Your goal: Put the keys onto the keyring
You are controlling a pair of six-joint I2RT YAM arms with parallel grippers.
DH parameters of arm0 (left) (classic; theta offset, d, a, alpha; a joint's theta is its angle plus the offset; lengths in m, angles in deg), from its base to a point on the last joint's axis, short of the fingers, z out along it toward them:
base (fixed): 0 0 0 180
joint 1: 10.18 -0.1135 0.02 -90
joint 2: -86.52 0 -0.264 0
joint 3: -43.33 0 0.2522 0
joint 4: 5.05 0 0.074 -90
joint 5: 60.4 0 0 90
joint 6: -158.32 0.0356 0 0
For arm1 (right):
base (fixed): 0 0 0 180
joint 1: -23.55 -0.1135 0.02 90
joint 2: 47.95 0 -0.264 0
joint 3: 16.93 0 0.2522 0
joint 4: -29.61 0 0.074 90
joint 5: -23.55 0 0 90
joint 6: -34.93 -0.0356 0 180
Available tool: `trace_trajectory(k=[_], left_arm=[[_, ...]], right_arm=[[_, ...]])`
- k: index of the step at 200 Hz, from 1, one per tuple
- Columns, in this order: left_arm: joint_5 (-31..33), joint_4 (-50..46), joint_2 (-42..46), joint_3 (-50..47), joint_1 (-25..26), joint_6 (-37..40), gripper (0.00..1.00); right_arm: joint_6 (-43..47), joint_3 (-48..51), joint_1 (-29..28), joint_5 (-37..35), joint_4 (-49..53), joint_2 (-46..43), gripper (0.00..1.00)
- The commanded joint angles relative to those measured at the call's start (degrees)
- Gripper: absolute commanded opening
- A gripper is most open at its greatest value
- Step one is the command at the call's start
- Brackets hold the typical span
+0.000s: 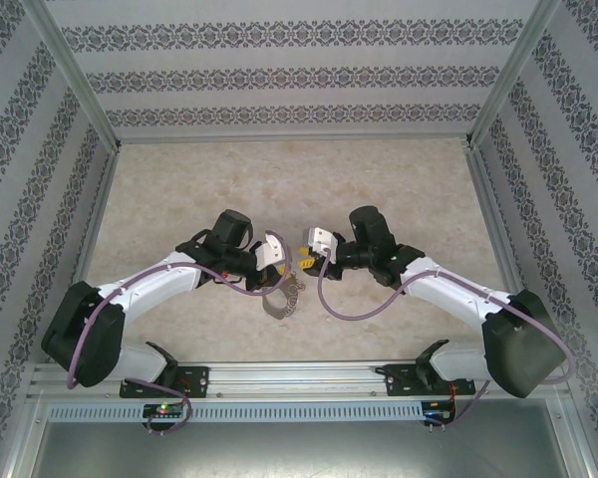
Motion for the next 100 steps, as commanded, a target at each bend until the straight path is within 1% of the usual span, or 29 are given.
trace_trajectory(k=[1, 19, 76, 100], left_arm=[[-2.6, 4.7, 0.3, -0.8, 0.7, -2.5, 0.00], [-2.9, 5.6, 0.7, -1.4, 0.7, -3.2, 0.00], [-2.3, 4.1, 1.6, -1.3, 0.7, -2.5, 0.00], [-2.3, 3.8, 1.5, -1.2, 0.7, -2.4, 0.00]], right_arm=[[-0.3, 1.5, 0.1, 1.6, 2.1, -0.5, 0.29], [0.1, 1.4, 0.1, 3.4, 2.9, 0.5, 0.29], [3.9, -1.6, 0.1, 5.0, 6.1, 5.0, 0.29], [4.1, -2.5, 0.0, 6.0, 5.2, 6.3, 0.28]])
